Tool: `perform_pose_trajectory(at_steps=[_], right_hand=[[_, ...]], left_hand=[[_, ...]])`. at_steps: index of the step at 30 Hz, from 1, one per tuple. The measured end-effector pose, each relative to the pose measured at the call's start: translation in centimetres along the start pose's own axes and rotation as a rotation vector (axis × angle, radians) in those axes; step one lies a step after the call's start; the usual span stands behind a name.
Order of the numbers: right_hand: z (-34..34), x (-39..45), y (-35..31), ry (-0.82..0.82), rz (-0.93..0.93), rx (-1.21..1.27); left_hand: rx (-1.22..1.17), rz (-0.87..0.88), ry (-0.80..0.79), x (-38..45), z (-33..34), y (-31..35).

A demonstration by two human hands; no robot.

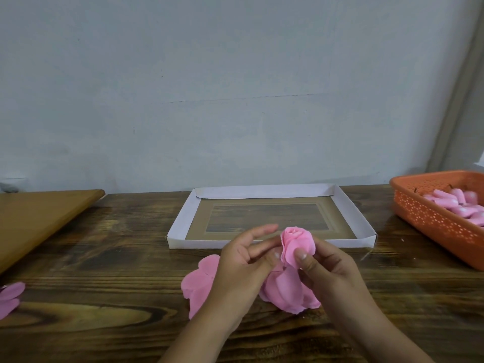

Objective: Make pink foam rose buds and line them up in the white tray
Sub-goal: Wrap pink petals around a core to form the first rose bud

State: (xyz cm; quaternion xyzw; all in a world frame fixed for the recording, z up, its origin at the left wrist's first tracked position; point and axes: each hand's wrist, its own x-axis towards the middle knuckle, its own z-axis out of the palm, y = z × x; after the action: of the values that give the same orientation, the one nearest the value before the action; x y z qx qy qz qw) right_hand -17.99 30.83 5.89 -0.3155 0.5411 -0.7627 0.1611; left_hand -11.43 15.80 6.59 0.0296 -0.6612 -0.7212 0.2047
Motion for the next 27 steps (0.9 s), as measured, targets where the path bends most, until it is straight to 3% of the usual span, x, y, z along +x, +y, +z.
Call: perform_pose_trajectory(at_steps=[12,19,23,27], right_hand=[[-0.4,0.2,0.1,-0.077,0.135,0.117],[-0.6,0.3,-0.2,-0.001,0.095,0.33],[-1.0,0.6,-0.1,0.117,0.105,0.327],[-1.0,0.6,-0.3,0.145,0.104,0.295]], left_hand=[[0.101,0.023,0.033,-0.1,-0.2,0.1],[0.072,-0.159,0.024,-0.5,0.2,0.7],[0.14,-0.341,-0.119,-0.8,0.4,0.7],[0.205,-0.346,-0.191,-0.9,0.5,0.4]])
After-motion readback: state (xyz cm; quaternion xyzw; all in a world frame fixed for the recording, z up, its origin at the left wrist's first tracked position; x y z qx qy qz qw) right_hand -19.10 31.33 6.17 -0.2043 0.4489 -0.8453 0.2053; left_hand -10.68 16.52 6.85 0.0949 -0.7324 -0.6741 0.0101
